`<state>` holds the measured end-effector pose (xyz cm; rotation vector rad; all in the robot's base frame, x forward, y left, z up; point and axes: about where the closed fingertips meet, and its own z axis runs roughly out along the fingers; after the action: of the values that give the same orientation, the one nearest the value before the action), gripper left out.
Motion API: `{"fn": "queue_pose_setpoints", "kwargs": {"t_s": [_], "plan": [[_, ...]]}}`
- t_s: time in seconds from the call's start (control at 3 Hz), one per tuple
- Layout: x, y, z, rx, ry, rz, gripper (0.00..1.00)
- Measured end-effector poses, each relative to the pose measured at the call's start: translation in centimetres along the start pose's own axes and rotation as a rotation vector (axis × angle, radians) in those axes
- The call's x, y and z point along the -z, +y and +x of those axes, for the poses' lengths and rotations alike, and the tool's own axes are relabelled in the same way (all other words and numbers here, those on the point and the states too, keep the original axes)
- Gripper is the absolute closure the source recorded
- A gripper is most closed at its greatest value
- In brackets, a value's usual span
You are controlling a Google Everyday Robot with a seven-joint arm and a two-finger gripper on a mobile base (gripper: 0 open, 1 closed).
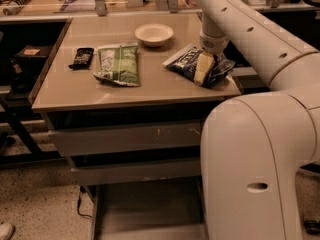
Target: Place blue chip bag into bottom drawer
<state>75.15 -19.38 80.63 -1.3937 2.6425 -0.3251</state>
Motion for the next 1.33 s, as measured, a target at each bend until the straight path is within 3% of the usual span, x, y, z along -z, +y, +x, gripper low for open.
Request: {"fn": "queue_pose_setpoints", "kwargs": {"t_s": [1.0,1.33], "plan": [[1.1,-0.3,0.0,0.000,0.000,0.000,1.00],[3.9,-0.7,1.5,-0.026,-0.040,0.054,1.00]]}}
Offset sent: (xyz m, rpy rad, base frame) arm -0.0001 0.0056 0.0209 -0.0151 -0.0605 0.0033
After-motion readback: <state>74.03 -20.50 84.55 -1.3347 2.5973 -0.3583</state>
